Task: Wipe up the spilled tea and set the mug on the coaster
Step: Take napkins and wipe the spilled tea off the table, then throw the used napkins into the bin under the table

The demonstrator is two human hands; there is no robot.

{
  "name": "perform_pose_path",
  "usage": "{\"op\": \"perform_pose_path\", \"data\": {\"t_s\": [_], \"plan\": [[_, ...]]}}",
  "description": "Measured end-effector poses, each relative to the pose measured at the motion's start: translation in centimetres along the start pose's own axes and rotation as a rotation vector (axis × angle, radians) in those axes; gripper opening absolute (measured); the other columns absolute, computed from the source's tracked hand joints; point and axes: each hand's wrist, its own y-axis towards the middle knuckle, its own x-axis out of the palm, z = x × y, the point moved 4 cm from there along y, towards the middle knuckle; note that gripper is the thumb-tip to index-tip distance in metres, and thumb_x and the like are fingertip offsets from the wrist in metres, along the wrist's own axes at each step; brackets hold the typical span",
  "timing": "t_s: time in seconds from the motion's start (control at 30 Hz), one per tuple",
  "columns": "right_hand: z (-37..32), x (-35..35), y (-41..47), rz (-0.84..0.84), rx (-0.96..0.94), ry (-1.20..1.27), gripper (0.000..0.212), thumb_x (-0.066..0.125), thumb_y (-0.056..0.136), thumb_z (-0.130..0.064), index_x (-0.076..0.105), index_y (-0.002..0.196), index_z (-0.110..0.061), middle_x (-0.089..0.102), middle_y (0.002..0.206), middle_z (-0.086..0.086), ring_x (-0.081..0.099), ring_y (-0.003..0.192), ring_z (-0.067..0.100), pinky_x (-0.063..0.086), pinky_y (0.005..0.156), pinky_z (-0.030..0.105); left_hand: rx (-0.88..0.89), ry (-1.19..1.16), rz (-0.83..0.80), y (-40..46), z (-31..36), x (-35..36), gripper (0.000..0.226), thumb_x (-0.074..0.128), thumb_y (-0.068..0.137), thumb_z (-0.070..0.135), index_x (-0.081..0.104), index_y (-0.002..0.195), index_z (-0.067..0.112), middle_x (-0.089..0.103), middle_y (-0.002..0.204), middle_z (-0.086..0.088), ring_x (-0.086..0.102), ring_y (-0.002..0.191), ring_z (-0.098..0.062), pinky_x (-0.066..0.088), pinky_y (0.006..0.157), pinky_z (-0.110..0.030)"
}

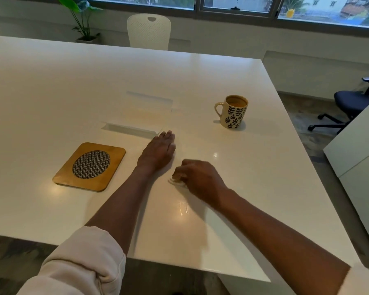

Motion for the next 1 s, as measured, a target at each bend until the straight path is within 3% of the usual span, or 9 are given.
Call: {"op": "perform_pose_path", "data": {"t_s": [0.2, 0.33, 0.4, 0.5, 0.63, 0.8, 1.0], "plan": [[-1.5, -0.8, -6.3, -0.174, -0.221, 0.078, 0.018, 0.058, 0.094, -0.020, 0.075, 0.098, -0.025, 0.066, 0.100, -0.006, 0.060, 0.093, 0.010, 0.052, 0.077, 0.034, 0.012, 0.034, -0.017, -0.3, 0.0, 0.2, 0.051, 0.025, 0.105, 0.023, 0.026, 0.153, 0.006, 0.022, 0.162, -0.011, 0.018, 0.150, -0.024, 0.012, 0.122, -0.035], [1.5, -3.0, -8.3, -0.307, -0.154, 0.069, 0.020, 0.063, 0.089, -0.011, 0.077, 0.095, -0.023, 0.070, 0.103, -0.005, 0.065, 0.099, 0.010, 0.052, 0.086, 0.032, 0.032, 0.045, -0.010, -0.5, 0.3, 0.1, 0.051, 0.027, 0.105, 0.022, 0.027, 0.152, 0.004, 0.022, 0.162, -0.012, 0.019, 0.150, -0.025, 0.012, 0.122, -0.035], [4.4, -4.8, -8.1, -0.221, -0.050, 0.160, 0.016, 0.069, 0.086, -0.006, 0.078, 0.090, -0.019, 0.074, 0.094, -0.004, 0.068, 0.088, 0.008, 0.053, 0.082, 0.026, 0.044, 0.052, -0.001, -0.6, 0.4, 0.0, 0.051, 0.028, 0.105, 0.023, 0.027, 0.152, 0.004, 0.022, 0.162, -0.013, 0.019, 0.150, -0.025, 0.012, 0.122, -0.036], [9.3, -6.3, -6.0, 0.081, 0.220, 0.165, 0.025, 0.071, 0.080, 0.004, 0.079, 0.092, -0.016, 0.076, 0.095, 0.000, 0.071, 0.088, 0.011, 0.049, 0.084, 0.010, 0.056, 0.059, -0.003, -0.6, 0.3, 0.0, 0.052, 0.028, 0.105, 0.023, 0.026, 0.153, 0.003, 0.021, 0.162, -0.014, 0.018, 0.150, -0.027, 0.012, 0.122, -0.037], [13.2, -5.7, -1.9, 0.282, 0.496, 0.138, 0.027, 0.063, 0.082, 0.000, 0.079, 0.095, -0.017, 0.076, 0.100, 0.002, 0.069, 0.092, 0.018, 0.054, 0.086, 0.032, 0.060, 0.071, -0.009, -0.6, 0.4, 0.0, 0.052, 0.028, 0.105, 0.023, 0.024, 0.153, 0.004, 0.020, 0.162, -0.014, 0.017, 0.150, -0.027, 0.012, 0.122, -0.037], [13.1, -4.8, 0.6, 0.241, 0.529, -0.023, 0.019, 0.063, 0.087, -0.011, 0.078, 0.096, -0.019, 0.075, 0.104, 0.004, 0.069, 0.094, 0.024, 0.055, 0.084, 0.035, 0.069, 0.119, 0.004, -0.6, 0.5, -0.1, 0.053, 0.027, 0.104, 0.023, 0.023, 0.153, 0.004, 0.019, 0.163, -0.013, 0.018, 0.150, -0.026, 0.012, 0.121, -0.036], [7.5, -3.4, -2.4, 0.116, 0.408, -0.161, 0.026, 0.059, 0.084, -0.006, 0.076, 0.098, -0.018, 0.069, 0.092, 0.005, 0.065, 0.088, 0.026, 0.051, 0.074, 0.034, 0.083, 0.162, 0.005, -0.7, 0.4, 0.1, 0.053, 0.025, 0.104, 0.023, 0.022, 0.153, 0.002, 0.019, 0.163, -0.014, 0.017, 0.150, -0.027, 0.013, 0.122, -0.039]]}}
